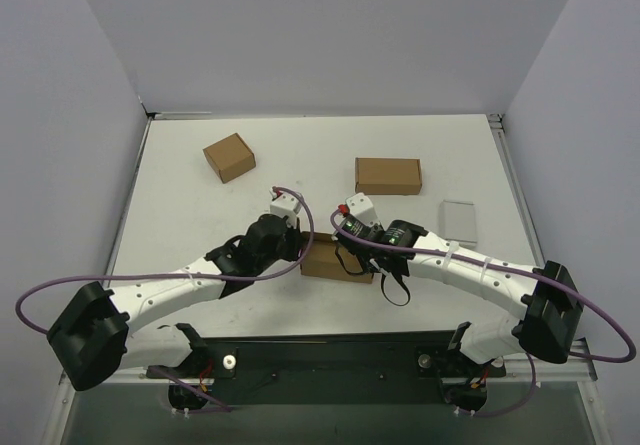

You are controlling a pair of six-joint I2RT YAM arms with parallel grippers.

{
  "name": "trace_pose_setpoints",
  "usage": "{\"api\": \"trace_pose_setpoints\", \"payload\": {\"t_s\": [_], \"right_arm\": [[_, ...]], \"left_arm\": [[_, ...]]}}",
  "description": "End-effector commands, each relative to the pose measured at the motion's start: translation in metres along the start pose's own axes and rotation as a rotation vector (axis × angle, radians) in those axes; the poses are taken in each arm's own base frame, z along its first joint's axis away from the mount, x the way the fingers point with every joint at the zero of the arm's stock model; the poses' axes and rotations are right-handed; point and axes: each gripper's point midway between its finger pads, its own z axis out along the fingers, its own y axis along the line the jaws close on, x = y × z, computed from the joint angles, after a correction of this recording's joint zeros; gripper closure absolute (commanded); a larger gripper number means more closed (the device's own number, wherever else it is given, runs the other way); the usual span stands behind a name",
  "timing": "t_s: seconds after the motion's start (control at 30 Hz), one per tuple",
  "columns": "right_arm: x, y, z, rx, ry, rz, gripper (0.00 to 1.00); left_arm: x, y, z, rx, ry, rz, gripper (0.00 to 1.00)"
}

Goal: Fold the paper box

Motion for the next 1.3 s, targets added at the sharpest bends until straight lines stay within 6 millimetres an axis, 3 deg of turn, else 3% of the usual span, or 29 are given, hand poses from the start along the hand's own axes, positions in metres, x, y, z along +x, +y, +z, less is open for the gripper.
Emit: {"api": "trace_pose_setpoints", "payload": {"t_s": [0.0, 0.57, 0.93, 1.27], "right_arm": [[-0.01, 0.017, 0.001, -0.043, -0.033, 0.032, 1.0], [-0.01, 0.02, 0.001, -0.048, -0.03, 0.032, 1.0], [-0.009, 0.023, 0.0, -0.051, -0.028, 0.03, 1.0], [-0.009, 0.021, -0.002, -0.048, -0.035, 0.033, 1.0]], "left_arm": [[0.015, -0.021, -0.002, 0.07, 0.018, -0.031, 1.0], [0.06, -0.025, -0.007, 0.024, 0.044, -0.082, 1.0], [0.07, -0.038, -0.003, 0.039, 0.074, -0.106, 1.0], [0.089, -0.015, -0.008, -0.067, 0.116, 0.101, 1.0]]}}
